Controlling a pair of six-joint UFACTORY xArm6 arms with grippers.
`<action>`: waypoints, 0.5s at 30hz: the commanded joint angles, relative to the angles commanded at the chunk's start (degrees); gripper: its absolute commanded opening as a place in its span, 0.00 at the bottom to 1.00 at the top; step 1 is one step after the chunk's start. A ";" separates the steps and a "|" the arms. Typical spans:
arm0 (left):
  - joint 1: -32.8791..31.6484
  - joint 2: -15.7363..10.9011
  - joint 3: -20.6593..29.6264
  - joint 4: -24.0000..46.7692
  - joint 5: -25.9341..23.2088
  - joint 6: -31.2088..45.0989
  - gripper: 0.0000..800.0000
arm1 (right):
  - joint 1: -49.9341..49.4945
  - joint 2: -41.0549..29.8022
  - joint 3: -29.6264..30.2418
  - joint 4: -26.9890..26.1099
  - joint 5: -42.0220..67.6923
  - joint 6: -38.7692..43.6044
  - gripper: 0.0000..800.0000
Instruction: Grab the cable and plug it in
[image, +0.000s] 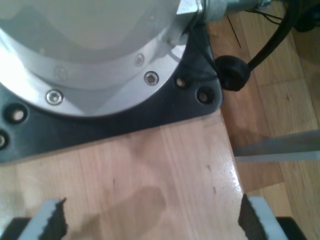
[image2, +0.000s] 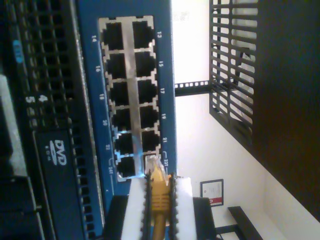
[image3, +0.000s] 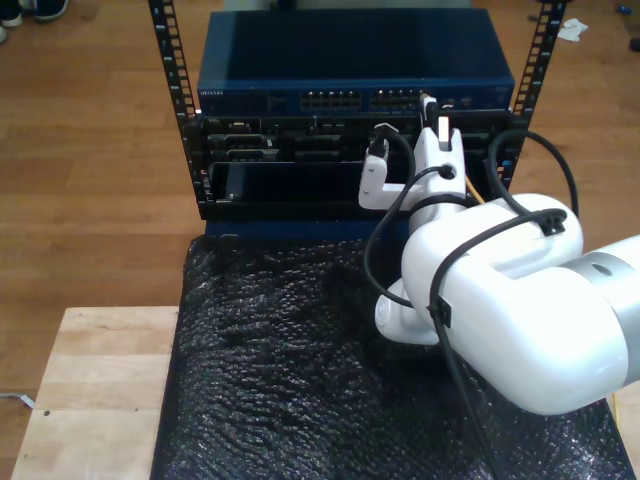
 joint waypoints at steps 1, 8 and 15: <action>0.00 0.00 -0.09 0.00 0.00 0.00 1.00 | 0.00 0.00 -0.09 0.00 0.00 0.00 0.00; 0.00 0.00 0.00 0.00 0.00 0.00 1.00 | 0.00 0.35 -0.53 0.00 -0.09 0.00 0.00; -0.09 0.00 0.00 0.00 0.00 0.00 1.00 | 0.00 0.53 -0.62 0.00 -0.18 0.09 0.00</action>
